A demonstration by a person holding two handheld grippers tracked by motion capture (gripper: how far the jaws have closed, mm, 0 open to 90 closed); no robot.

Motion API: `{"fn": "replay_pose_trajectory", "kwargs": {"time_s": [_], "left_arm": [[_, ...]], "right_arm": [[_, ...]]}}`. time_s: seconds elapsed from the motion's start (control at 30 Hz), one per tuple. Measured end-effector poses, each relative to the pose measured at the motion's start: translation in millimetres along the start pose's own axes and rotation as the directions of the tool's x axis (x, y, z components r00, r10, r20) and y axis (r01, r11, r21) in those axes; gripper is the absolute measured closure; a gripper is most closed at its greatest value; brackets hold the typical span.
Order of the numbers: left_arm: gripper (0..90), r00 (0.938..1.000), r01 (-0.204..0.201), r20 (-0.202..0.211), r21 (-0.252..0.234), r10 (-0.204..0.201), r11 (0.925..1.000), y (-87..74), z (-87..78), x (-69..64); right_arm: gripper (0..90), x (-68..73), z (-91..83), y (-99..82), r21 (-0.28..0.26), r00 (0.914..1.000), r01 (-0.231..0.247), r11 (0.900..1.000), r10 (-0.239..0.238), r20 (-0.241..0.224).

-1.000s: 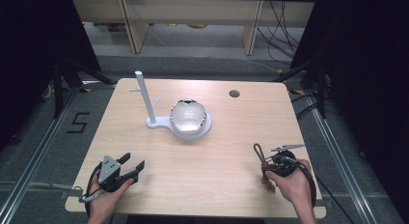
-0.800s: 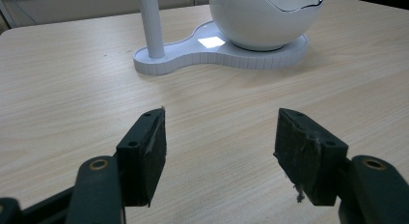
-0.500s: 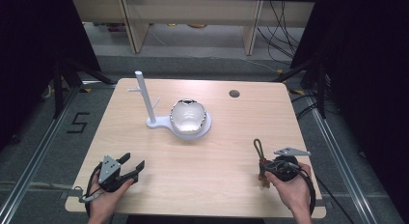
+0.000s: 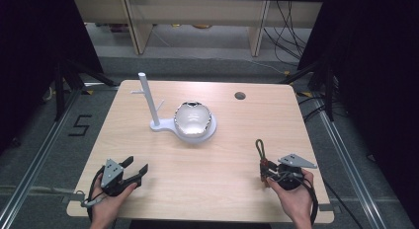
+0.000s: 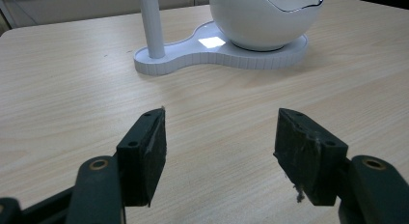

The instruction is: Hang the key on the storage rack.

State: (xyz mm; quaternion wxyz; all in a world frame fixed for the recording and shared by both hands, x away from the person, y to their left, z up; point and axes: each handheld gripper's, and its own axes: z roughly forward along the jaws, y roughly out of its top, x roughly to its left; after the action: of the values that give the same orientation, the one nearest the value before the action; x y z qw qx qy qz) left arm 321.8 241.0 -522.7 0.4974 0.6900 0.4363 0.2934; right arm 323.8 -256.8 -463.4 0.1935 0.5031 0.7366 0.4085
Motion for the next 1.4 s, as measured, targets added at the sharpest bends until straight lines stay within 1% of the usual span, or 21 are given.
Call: {"fn": "replay_pose_trajectory", "kwargs": {"time_s": [0.1,0.13,0.17,0.2,0.23,0.3,0.33,0.37,0.43,0.57,0.6,0.63,0.67,0.73,1.03,1.07,1.1,1.17,1.27,1.3,1.4], "left_arm": [[35.1,1.0000,-0.001,0.000,0.000,0.001,1.0000,0.0,0.1,-0.1],[35.1,1.0000,-0.001,-0.001,-0.001,0.001,1.0000,0.0,0.1,-0.1],[35.1,1.0000,0.000,-0.001,-0.001,0.000,1.0000,0.0,0.0,-0.1],[35.1,1.0000,-0.001,0.000,-0.001,0.001,1.0000,0.0,0.0,-0.1],[35.1,1.0000,-0.001,0.000,-0.001,0.001,1.0000,-0.1,0.0,-0.1],[35.1,1.0000,-0.001,-0.001,0.000,0.001,1.0000,0.0,-0.1,0.0],[35.1,1.0000,0.000,0.000,-0.001,0.000,1.0000,0.0,0.0,0.0],[35.1,1.0000,0.000,0.000,-0.001,0.000,1.0000,0.0,0.0,0.0],[35.2,1.0000,0.000,-0.001,-0.001,0.000,1.0000,0.0,0.1,-0.1],[35.2,1.0000,0.009,-0.003,-0.001,-0.009,1.0000,-0.1,-0.1,-0.3],[35.2,0.9999,0.010,-0.003,-0.002,-0.010,1.0000,-0.1,-0.1,-0.3],[35.2,1.0000,0.009,-0.003,-0.002,-0.009,1.0000,-0.2,-0.2,-0.2],[35.2,0.9999,0.010,-0.004,-0.002,-0.010,1.0000,-0.2,-0.2,-0.2],[35.2,0.9999,0.011,-0.002,-0.004,-0.011,0.9999,-0.2,-0.2,-0.1],[35.1,0.9999,0.012,-0.005,-0.002,-0.012,0.9999,-0.2,-0.4,-0.1],[35.2,0.9999,0.013,-0.005,-0.002,-0.013,0.9999,-0.2,-0.4,-0.1],[35.2,0.9999,0.013,-0.004,-0.003,-0.013,0.9999,-0.2,-0.4,0.0],[35.2,0.9999,0.013,-0.004,-0.005,-0.013,0.9999,-0.3,-0.4,0.0],[35.2,0.9999,0.014,-0.005,-0.003,-0.014,0.9999,-0.2,-0.5,0.0],[35.2,0.9999,0.013,-0.005,-0.002,-0.013,0.9999,-0.2,-0.6,0.1],[35.2,0.9999,0.014,-0.005,-0.003,-0.014,0.9999,-0.2,-0.6,0.0]], "right_arm": [[67.8,3.0,1.0,-2.8,-0.045,0.9999,0.015,0.9989,-0.015,-0.002],[67.9,8.2,0.4,-4.2,-0.042,0.9996,-0.029,0.9987,0.029,-0.003],[67.9,5.0,1.8,-4.3,-0.060,0.9999,0.015,0.9981,-0.016,-0.006],[67.9,5.9,3.0,-5.1,-0.073,0.9999,0.013,0.9973,-0.013,-0.001],[67.9,9.4,1.3,-6.0,-0.062,0.9999,-0.015,0.9980,0.015,-0.008],[67.9,7.3,3.6,-6.3,-0.085,0.9994,0.017,0.9962,-0.020,-0.027],[67.8,8.0,3.6,-6.4,-0.092,0.9993,0.015,0.9956,-0.018,-0.033],[67.9,11.4,3.4,-7.1,-0.102,0.9990,-0.013,0.9947,0.009,-0.043],[67.9,9.0,4.5,-6.7,-0.119,0.9990,0.031,0.9924,-0.034,-0.030],[67.9,14.8,4.2,-7.2,-0.151,0.9986,0.005,0.9885,-0.013,-0.052],[67.9,13.6,5.0,-6.9,-0.169,0.9982,0.035,0.9850,-0.043,-0.042],[67.9,13.9,6.1,-7.1,-0.182,0.9975,0.040,0.9825,-0.049,-0.050],[67.9,15.3,3.7,-6.8,-0.172,0.9982,0.033,0.9845,-0.041,-0.044],[67.9,16.5,5.7,-7.2,-0.201,0.9978,0.039,0.9789,-0.049,-0.045],[67.9,22.2,6.8,-5.9,-0.229,0.9956,0.042,0.9724,-0.060,-0.072],[67.9,24.0,6.1,-6.1,-0.231,0.9963,0.027,0.9726,-0.045,-0.074],[67.9,23.2,7.0,-5.3,-0.236,0.9944,0.050,0.9704,-0.071,-0.079],[67.8,24.8,6.9,-4.7,-0.246,0.9940,0.047,0.9682,-0.069,-0.084],[67.9,26.6,5.8,-3.8,-0.256,0.9943,0.050,0.9654,-0.072,-0.078],[67.9,26.5,5.5,-3.6,-0.266,0.9949,0.062,0.9619,-0.081,-0.060],[67.9,27.3,5.6,-3.3,-0.270,0.9955,0.057,0.9610,-0.075,-0.058]]}}
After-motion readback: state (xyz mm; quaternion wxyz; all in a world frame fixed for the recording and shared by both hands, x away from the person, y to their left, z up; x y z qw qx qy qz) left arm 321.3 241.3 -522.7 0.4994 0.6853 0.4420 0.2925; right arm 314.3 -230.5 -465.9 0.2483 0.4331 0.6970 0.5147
